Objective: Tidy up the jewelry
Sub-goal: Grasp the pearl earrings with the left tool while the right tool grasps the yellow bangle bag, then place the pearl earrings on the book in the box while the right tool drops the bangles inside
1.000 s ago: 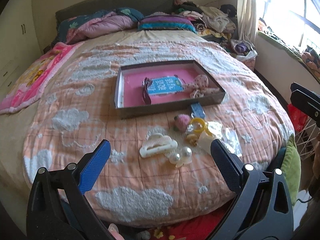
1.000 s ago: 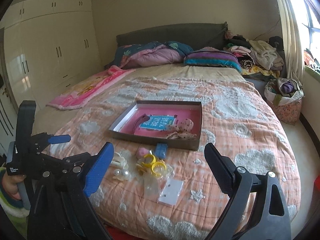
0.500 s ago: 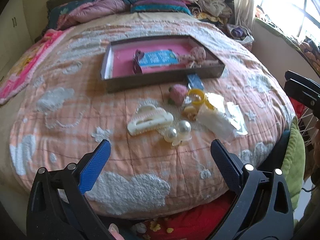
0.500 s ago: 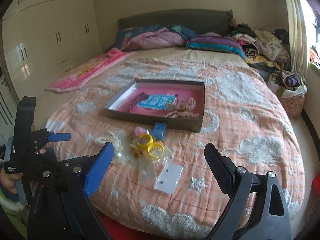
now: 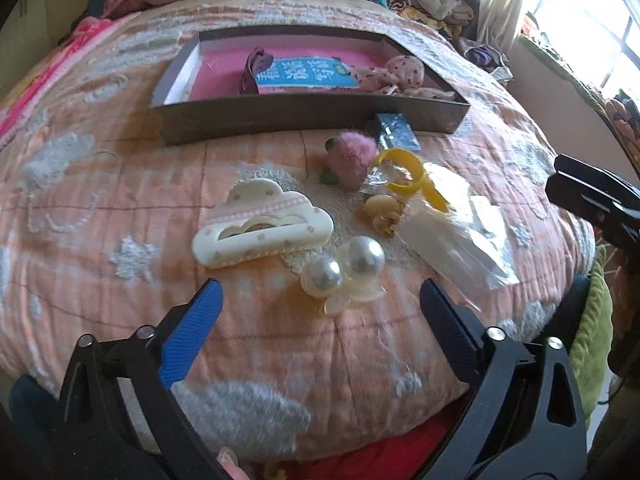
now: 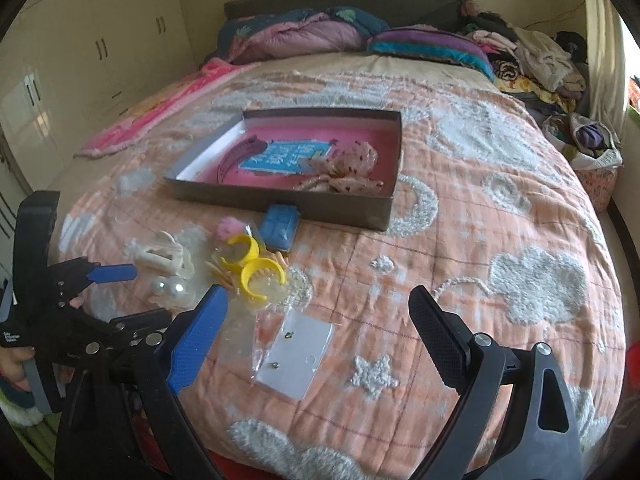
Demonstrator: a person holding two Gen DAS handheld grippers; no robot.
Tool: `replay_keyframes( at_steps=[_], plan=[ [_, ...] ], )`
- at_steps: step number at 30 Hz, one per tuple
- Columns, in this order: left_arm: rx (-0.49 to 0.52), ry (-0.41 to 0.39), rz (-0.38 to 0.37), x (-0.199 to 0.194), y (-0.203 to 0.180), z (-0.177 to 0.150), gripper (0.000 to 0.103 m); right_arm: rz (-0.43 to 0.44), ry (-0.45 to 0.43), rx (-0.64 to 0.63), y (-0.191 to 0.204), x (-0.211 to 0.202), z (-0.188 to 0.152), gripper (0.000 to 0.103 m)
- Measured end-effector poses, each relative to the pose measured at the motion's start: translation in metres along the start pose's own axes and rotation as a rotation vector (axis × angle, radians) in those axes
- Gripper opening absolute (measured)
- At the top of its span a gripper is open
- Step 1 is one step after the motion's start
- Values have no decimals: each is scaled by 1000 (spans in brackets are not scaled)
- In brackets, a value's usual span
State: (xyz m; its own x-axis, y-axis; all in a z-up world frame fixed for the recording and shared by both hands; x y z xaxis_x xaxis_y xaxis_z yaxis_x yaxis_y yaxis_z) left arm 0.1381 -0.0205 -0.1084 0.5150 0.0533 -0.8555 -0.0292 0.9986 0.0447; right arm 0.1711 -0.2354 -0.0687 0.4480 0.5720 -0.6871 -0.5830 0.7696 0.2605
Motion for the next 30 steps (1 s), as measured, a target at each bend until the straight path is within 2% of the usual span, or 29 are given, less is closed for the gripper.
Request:
replay_keyframes(
  at_steps=[3, 5, 7, 9, 15, 19, 20, 23, 30],
  plan=[
    [-15, 24, -18, 12, -3, 3, 81, -6, 24, -21, -1, 14, 2, 91],
    [-7, 8, -11, 16, -3, 3, 74, 10, 33, -32, 0, 21, 3, 91],
    [2, -4, 8, 17, -3, 2, 50, 38, 45, -43, 3, 29, 5, 91],
    [6, -13, 5, 14, 0, 2, 34, 60, 58, -63, 7, 38, 6, 91],
    [8, -10, -19, 1, 11, -2, 34, 119, 88, -92, 19, 68, 12, 88],
    [-6, -27, -23, -15, 21, -4, 34, 134, 137, -120, 28, 93, 12, 70],
    [-10, -32, -20, -18, 23, -3, 34, 125, 146, -123, 29, 95, 11, 56],
    [-23, -58, 4, -29, 32, 0, 34, 125, 141, -114, 32, 96, 10, 48],
    [-64, -101, 32, -45, 49, 11, 34, 145, 53, -106, 47, 58, 13, 46]
  ],
)
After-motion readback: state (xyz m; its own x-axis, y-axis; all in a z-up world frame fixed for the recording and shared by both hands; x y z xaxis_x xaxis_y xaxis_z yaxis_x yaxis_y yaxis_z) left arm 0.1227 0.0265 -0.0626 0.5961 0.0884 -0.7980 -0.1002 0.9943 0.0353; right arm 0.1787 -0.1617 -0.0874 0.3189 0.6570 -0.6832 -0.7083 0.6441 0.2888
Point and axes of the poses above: each gripper's, at about its wrist camera, not at the fingertips, and x roughly the way its jaws point, y to its left, z to its top, the point moved 1 cm from there along x, roughly the way its jaws point, and after that the axes turned 13 degrees about z, right-handed, at the moved point
